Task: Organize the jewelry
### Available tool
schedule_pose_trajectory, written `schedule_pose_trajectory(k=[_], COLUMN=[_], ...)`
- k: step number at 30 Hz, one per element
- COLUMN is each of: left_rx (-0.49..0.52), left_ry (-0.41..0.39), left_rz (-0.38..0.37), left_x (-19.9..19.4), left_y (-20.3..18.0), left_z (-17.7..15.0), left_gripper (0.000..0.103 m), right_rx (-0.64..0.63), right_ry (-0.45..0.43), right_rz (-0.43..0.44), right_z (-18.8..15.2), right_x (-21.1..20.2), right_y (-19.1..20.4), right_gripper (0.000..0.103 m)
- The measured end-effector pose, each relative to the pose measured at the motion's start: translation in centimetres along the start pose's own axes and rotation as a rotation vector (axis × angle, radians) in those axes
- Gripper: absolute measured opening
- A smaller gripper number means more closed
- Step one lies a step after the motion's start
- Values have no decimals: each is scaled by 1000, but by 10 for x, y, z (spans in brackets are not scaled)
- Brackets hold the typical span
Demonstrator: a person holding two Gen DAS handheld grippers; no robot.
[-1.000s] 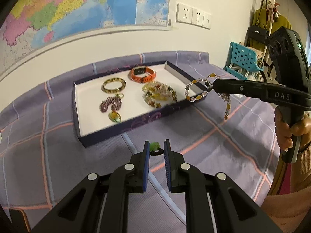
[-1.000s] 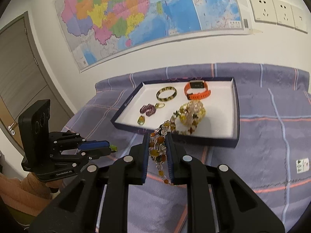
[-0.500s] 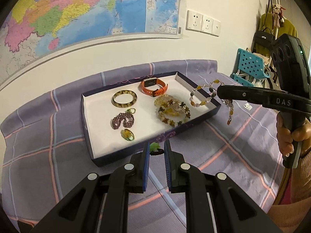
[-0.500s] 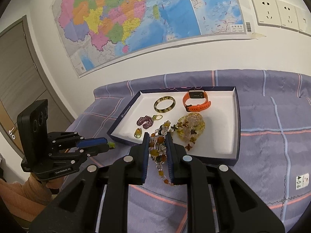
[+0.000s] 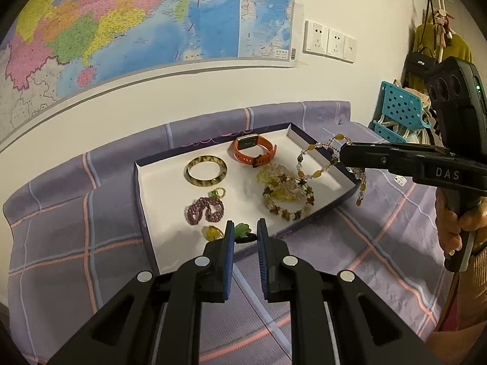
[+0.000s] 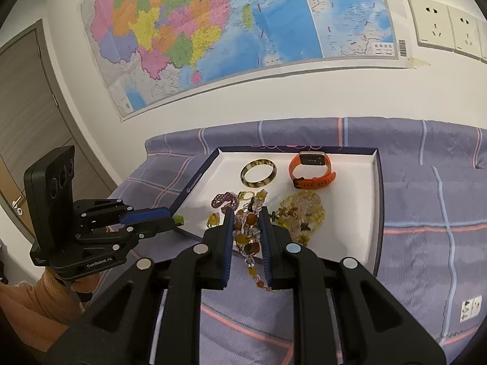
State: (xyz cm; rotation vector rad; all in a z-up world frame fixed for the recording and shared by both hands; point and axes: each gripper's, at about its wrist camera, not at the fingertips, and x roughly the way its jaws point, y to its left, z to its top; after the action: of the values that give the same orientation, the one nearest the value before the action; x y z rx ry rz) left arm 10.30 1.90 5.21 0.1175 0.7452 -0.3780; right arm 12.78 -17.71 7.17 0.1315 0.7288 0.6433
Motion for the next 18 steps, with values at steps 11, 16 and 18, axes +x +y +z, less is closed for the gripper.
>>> schedule_pose_trajectory(k=[11, 16, 18], left_rx=[0, -4, -3], left_ry=[7, 7, 7], left_rz=[12, 16, 18], left_x=[11, 15, 16], left_y=[3, 5, 6], left_z=[11, 16, 17], left_gripper=[13, 13, 13], right_rx=[-16, -16, -14], right_ry=[0, 1, 1], right_rz=[3, 2, 0], right_z=[14, 16, 17], right_x=[12, 16, 16], right_y=[-2, -4, -4], right_gripper=[17, 17, 17])
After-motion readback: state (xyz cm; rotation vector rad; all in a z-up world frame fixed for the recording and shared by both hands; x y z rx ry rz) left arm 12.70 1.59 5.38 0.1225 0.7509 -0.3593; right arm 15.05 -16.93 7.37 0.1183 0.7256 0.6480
